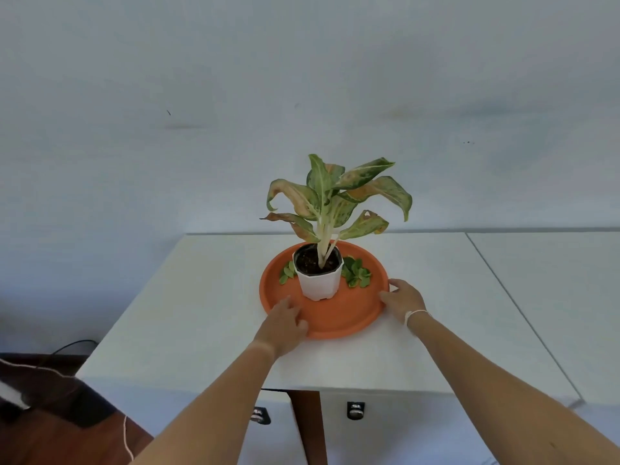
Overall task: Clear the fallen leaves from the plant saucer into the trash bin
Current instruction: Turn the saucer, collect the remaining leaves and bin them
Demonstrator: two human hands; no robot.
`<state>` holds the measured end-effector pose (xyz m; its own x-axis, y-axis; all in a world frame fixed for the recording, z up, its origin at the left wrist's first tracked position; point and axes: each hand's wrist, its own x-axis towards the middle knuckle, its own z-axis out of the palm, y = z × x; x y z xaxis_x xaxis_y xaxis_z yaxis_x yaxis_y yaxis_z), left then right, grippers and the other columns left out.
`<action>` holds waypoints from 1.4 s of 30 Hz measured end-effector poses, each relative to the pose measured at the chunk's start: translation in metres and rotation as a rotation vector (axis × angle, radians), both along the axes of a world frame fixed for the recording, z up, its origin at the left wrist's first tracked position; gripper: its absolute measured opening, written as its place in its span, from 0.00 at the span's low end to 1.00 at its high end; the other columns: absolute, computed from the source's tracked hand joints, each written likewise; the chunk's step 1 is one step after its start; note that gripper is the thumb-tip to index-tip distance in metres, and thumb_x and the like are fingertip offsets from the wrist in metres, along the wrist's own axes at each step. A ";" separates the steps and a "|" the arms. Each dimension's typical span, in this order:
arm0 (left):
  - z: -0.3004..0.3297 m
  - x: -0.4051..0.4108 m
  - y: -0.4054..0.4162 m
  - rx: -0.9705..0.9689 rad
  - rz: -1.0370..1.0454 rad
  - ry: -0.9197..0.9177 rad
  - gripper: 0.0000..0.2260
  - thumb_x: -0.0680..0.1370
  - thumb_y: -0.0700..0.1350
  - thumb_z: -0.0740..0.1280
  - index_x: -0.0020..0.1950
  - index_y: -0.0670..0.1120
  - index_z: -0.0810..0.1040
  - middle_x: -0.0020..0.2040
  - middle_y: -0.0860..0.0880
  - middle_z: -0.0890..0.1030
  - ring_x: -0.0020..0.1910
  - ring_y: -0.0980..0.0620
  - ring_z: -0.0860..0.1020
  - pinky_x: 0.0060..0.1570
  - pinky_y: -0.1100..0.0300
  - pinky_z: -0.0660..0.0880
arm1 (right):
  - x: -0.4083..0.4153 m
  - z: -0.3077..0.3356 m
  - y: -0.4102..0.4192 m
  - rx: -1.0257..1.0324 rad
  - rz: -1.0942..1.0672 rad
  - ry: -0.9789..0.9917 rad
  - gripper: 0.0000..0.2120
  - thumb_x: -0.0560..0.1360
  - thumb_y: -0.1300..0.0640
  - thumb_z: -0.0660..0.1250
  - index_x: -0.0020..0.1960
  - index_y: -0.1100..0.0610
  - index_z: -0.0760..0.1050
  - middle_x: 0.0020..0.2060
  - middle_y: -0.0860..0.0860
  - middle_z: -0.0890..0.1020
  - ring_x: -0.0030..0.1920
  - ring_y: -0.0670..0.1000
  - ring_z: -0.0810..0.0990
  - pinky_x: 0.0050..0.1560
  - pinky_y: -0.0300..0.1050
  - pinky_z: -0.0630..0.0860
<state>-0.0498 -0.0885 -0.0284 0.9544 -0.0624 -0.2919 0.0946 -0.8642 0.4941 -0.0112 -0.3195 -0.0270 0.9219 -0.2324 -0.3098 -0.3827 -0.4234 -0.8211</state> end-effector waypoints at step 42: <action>-0.007 0.031 0.001 -0.549 0.655 -0.067 0.25 0.73 0.34 0.60 0.71 0.37 0.63 0.63 0.37 0.73 0.54 0.40 0.76 0.43 0.55 0.73 | -0.035 -0.013 0.078 0.823 -0.377 0.147 0.06 0.77 0.64 0.62 0.52 0.66 0.69 0.36 0.61 0.76 0.35 0.57 0.77 0.40 0.49 0.80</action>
<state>-0.0184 -0.0875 -0.0359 0.8613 0.3919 -0.3234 0.4470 -0.2817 0.8490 -0.0460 -0.2414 -0.0403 0.7680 -0.1636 -0.6192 -0.5014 0.4480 -0.7402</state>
